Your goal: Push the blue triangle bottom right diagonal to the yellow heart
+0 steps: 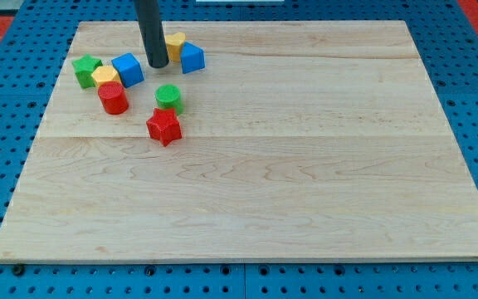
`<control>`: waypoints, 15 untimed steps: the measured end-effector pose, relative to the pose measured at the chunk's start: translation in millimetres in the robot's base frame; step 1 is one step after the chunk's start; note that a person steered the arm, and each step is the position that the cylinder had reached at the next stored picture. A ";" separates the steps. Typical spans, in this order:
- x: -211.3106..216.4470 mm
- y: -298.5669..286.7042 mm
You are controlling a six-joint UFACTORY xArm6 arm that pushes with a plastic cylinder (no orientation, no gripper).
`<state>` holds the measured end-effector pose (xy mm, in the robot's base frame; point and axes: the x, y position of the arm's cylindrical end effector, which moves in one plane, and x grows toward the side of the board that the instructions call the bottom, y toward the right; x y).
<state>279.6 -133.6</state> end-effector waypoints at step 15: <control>-80.9 73.1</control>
<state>198.7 -60.6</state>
